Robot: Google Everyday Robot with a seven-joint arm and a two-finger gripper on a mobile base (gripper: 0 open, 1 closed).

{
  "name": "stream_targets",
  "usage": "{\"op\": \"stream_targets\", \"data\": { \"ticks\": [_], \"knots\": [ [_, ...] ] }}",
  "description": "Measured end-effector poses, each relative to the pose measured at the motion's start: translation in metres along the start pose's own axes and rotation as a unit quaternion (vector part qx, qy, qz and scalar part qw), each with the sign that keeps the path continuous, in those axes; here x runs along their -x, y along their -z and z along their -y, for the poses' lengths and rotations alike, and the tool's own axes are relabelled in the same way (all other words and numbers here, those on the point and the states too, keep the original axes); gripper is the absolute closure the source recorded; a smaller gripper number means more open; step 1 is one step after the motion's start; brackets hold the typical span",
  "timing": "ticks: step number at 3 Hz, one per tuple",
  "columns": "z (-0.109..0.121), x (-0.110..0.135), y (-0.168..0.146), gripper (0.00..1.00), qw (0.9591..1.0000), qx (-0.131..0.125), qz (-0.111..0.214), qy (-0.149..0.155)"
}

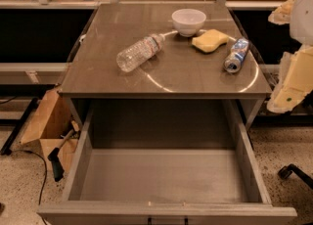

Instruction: Place water bottle into top drawer

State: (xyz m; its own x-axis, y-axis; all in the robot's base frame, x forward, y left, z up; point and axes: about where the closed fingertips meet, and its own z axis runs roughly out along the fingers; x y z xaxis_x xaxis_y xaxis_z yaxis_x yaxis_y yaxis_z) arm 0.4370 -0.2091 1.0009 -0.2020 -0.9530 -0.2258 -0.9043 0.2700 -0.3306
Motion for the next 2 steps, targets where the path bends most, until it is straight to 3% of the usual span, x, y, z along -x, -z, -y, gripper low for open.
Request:
{"op": "stream_targets", "data": {
  "ticks": [2],
  "knots": [
    [0.0028,0.0045,-0.0072,0.00,0.9999,0.002,0.012,0.000]
  ]
}}
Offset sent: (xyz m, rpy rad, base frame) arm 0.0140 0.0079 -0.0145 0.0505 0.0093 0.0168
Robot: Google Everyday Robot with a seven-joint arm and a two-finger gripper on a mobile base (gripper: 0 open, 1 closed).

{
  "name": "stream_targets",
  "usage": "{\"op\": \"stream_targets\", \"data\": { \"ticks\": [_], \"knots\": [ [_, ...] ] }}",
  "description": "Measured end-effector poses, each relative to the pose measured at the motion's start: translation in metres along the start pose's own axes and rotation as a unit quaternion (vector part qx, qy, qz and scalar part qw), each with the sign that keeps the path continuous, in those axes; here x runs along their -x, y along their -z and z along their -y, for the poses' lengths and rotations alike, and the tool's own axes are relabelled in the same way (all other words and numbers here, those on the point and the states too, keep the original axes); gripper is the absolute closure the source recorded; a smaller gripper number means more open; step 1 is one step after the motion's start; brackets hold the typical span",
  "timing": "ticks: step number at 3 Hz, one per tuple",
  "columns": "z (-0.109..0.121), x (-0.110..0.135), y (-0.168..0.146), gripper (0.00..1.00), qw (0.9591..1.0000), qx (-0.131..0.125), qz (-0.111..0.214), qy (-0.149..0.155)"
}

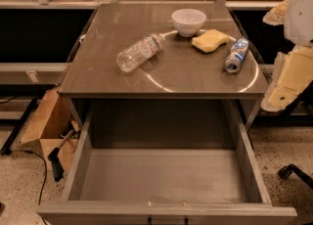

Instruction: Place water bottle into top drawer

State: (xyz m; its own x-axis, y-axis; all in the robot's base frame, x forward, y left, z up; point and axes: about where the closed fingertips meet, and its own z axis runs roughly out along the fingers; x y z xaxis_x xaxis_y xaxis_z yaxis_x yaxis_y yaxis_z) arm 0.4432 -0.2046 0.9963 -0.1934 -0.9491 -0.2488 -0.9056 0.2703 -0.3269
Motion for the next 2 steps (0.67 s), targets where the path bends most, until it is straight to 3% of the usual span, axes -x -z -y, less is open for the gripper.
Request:
{"op": "stream_targets", "data": {
  "ticks": [1,2],
  "knots": [
    [0.009,0.002,-0.008,0.00,0.9986,0.002,0.052,-0.002],
    [0.014,0.015,-0.012,0.00,0.9917,0.019,0.127,-0.003]
  ]
}}
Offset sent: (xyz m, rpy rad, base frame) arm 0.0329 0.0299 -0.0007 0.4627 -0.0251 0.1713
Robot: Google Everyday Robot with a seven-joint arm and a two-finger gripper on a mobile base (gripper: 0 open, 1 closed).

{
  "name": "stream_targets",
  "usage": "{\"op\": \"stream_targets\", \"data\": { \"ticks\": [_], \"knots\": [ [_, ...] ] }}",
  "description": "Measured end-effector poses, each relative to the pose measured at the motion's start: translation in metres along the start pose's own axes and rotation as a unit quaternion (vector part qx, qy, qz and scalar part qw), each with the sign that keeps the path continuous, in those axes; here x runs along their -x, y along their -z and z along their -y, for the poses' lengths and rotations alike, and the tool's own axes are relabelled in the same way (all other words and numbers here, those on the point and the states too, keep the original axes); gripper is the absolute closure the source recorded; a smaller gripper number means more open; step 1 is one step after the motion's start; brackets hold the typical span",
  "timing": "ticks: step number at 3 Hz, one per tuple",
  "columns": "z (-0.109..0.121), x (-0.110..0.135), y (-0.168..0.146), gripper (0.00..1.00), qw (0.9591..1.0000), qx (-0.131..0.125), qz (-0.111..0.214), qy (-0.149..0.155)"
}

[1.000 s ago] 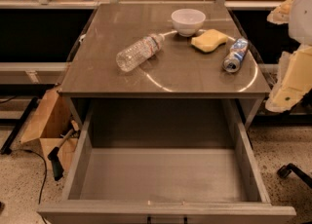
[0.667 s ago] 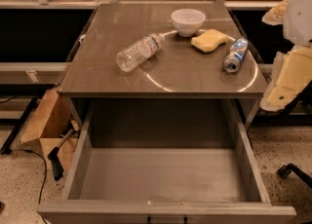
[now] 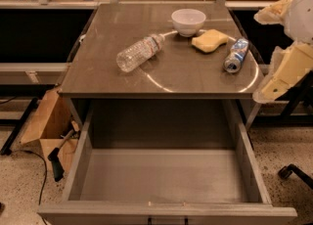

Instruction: Place water bottle into top drawer

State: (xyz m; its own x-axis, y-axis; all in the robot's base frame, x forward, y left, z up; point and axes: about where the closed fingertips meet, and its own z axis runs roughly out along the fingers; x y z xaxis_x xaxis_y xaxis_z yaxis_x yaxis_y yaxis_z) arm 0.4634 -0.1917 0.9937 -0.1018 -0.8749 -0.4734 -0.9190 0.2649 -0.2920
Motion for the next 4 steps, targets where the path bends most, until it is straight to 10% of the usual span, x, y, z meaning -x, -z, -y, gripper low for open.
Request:
{"op": "stream_targets", "data": {
  "ticks": [2,4],
  "knots": [
    [-0.002,0.038,-0.029,0.00,0.9980,0.025,0.056,0.015],
    [-0.005,0.068,-0.084,0.00,0.9993,0.012,-0.016,0.031]
  ]
}}
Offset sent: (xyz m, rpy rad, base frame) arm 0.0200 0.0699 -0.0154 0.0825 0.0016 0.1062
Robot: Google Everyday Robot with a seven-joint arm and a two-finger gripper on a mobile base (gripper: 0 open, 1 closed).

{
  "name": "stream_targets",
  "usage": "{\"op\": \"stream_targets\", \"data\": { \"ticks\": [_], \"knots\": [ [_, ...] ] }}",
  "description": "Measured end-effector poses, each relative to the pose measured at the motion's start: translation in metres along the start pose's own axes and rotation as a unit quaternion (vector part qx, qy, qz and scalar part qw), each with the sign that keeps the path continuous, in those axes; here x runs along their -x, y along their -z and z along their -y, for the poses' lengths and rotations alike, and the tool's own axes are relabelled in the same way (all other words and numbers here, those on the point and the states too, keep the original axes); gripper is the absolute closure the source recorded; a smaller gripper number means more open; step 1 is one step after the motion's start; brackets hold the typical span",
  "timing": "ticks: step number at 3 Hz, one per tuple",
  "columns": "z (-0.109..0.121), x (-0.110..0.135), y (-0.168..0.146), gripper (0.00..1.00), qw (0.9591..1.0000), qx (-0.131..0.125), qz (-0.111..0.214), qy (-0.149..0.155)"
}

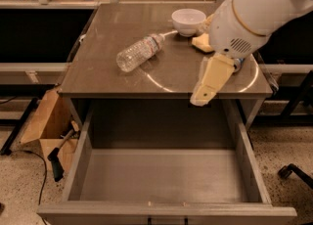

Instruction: Place water bottle into top drawer

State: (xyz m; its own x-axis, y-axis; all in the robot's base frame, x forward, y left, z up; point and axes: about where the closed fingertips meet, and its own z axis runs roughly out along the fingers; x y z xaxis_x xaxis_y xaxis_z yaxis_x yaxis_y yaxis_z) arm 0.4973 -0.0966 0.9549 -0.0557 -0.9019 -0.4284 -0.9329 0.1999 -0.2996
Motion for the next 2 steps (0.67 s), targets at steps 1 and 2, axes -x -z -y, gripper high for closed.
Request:
{"op": "stream_targets", "data": {
  "ticks": [1,2],
  "knots": [
    [0.0053,0.0023,-0.0172,0.00,0.9980,-0.027,-0.050,-0.028],
    [0.0081,-0.0010,-0.0164,0.00,0.9965,-0.034,-0.058,-0.049]
  ]
}}
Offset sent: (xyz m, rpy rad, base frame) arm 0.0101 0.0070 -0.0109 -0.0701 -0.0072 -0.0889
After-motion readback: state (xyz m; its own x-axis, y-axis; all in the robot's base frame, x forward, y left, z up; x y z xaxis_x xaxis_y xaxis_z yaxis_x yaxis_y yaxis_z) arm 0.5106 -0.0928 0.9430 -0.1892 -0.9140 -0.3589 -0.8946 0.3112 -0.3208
